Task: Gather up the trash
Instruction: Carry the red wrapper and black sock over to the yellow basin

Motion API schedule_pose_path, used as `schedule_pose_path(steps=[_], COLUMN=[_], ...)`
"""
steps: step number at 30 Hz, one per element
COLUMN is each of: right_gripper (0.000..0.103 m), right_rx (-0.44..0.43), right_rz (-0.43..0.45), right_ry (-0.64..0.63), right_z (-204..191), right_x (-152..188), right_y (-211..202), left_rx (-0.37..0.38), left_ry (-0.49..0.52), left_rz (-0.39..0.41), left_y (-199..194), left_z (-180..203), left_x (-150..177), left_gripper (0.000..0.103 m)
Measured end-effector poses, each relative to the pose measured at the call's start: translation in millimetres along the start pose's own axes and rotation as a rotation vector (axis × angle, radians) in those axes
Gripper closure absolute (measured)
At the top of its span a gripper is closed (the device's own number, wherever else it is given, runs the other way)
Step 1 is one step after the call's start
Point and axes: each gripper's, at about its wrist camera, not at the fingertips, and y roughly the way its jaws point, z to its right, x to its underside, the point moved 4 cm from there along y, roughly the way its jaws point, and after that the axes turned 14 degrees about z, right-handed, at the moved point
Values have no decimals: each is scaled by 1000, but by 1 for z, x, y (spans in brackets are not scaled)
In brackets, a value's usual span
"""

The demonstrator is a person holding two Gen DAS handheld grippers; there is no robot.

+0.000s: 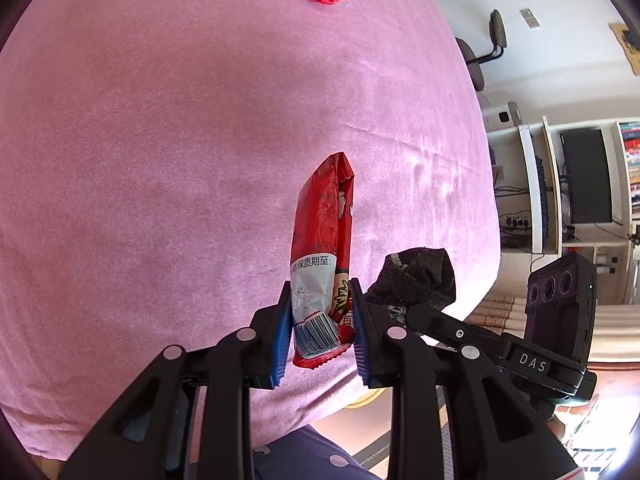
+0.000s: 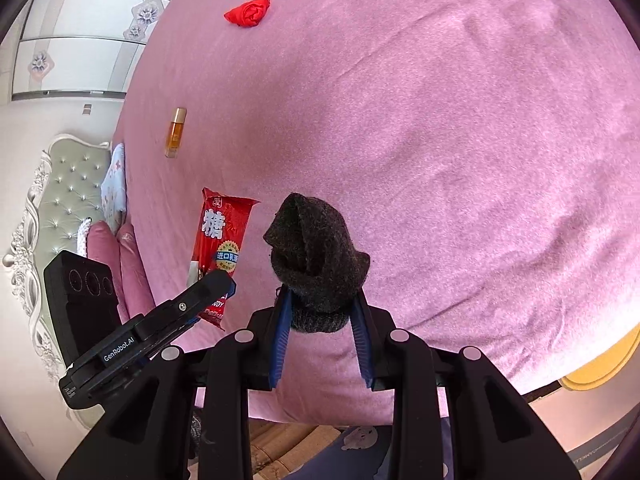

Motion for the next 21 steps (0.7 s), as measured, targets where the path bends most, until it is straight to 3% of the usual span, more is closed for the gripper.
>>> schedule_pose_path(steps=[5, 21], right_gripper=[75, 75], right_rx=[8, 96], right_rz=[57, 226], right_ry=[53, 289], right_z=[34, 215], right_x=[15, 70], right_y=[-38, -191], left_rx=[33, 123], left_ry=[86, 346], left_rz=[-51, -279], left_y=[12, 84], left_z=[46, 218], left_x=[32, 181], left_gripper=[76, 76])
